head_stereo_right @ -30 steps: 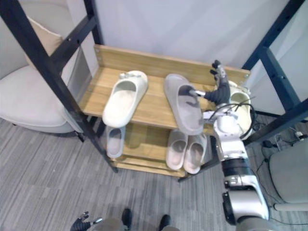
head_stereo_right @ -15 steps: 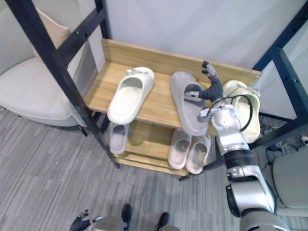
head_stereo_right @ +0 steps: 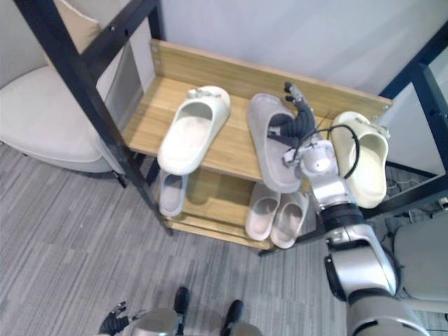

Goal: Organize the slippers on the shoe rack

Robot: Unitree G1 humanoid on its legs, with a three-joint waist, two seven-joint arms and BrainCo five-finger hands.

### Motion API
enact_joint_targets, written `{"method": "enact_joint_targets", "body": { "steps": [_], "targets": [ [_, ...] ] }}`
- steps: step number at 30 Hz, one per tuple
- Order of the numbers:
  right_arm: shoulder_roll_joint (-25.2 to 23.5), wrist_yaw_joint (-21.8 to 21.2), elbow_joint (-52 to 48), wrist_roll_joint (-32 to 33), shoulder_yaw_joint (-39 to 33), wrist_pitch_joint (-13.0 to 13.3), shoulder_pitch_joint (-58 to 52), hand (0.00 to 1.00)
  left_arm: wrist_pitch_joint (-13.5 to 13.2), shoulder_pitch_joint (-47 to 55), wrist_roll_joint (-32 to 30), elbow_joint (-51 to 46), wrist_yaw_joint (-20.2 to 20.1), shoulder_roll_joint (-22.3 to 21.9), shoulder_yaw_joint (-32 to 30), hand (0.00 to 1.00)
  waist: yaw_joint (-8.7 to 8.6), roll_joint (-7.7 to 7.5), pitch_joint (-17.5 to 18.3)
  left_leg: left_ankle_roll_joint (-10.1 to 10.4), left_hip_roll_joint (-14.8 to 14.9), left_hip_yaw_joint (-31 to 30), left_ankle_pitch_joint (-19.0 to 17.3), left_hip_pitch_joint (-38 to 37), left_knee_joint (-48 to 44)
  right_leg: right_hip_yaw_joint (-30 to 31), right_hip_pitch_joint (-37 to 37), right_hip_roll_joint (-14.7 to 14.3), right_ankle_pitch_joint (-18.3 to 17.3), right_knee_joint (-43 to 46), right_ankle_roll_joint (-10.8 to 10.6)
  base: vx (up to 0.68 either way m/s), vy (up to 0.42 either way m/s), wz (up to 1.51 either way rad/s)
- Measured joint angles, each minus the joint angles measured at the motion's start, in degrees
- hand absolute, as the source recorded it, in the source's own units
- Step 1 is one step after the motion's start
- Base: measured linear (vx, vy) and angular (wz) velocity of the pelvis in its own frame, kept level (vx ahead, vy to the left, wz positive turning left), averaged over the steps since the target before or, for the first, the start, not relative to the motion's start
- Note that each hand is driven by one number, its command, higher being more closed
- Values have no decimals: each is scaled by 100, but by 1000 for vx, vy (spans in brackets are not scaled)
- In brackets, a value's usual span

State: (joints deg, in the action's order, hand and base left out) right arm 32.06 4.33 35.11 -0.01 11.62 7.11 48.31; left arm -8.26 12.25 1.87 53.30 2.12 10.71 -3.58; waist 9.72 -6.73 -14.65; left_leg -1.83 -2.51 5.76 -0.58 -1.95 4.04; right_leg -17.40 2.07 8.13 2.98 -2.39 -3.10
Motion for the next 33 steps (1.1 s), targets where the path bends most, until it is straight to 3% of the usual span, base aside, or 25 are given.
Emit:
{"method": "enact_joint_targets", "body": {
  "steps": [17,27,33],
  "targets": [
    [-42,-71,-108,13,33,22,192,100,11,0,67,-92,10,14,9,0,12,-22,-119,18,53,58,51,-73,93,33,8,-26,6,0,8,-5,-1,-1],
    [-61,-103,-1731,79,-416,107,-1079,100,25,1,61,-85,3,12,9,0,-44,-12,-107,18,44,84,51,-120,76,49,43,-17,6,13,7,-11,-2,-1],
    [-98,-66,-2791,244,-1028,215,-1805,100,55,4,44,1,-1,-43,10,0,-147,106,18,18,6,-14,47,-116,-17,9,105,4,5,7,5,-21,7,8]
  ]
}}
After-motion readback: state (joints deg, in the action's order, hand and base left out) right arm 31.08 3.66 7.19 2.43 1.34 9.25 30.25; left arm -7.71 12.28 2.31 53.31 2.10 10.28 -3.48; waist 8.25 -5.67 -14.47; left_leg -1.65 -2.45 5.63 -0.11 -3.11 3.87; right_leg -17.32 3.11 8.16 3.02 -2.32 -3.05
